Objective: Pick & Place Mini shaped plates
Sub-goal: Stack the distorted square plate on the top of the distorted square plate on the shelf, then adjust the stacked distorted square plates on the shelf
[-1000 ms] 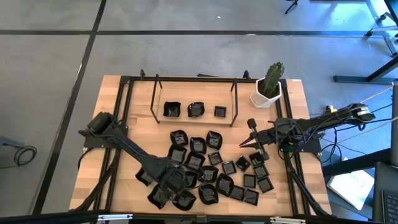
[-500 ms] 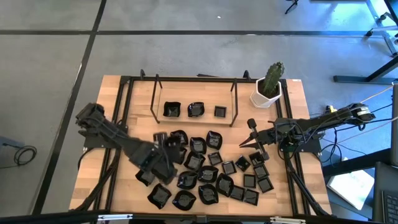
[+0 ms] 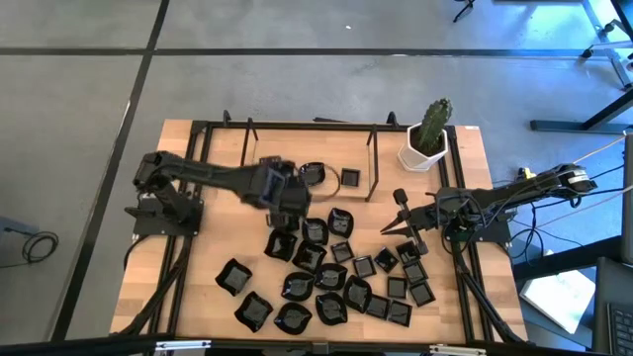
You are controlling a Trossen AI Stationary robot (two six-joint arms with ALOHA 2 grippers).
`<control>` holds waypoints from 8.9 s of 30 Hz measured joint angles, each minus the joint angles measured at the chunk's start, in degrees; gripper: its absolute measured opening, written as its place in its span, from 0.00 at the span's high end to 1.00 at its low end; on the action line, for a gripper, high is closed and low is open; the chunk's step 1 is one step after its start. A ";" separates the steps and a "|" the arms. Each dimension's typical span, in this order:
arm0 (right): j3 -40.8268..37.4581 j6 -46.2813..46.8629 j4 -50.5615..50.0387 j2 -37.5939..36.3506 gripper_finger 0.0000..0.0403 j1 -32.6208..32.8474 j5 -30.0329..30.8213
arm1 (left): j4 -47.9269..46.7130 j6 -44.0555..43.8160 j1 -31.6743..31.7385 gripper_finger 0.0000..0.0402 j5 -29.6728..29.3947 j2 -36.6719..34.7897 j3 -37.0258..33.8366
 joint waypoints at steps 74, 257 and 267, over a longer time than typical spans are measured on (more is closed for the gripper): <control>0.00 -0.07 -2.30 -0.04 0.94 0.00 2.01 | 7.48 4.64 14.11 0.95 8.83 7.76 -8.85; 0.00 -2.67 -1.79 -0.02 0.94 0.02 0.46 | 31.57 10.67 2.73 0.78 -8.37 -0.03 -21.35; 0.00 -2.91 -2.59 -0.02 0.94 0.01 0.46 | 31.02 10.72 4.41 0.78 -2.52 -3.20 -21.49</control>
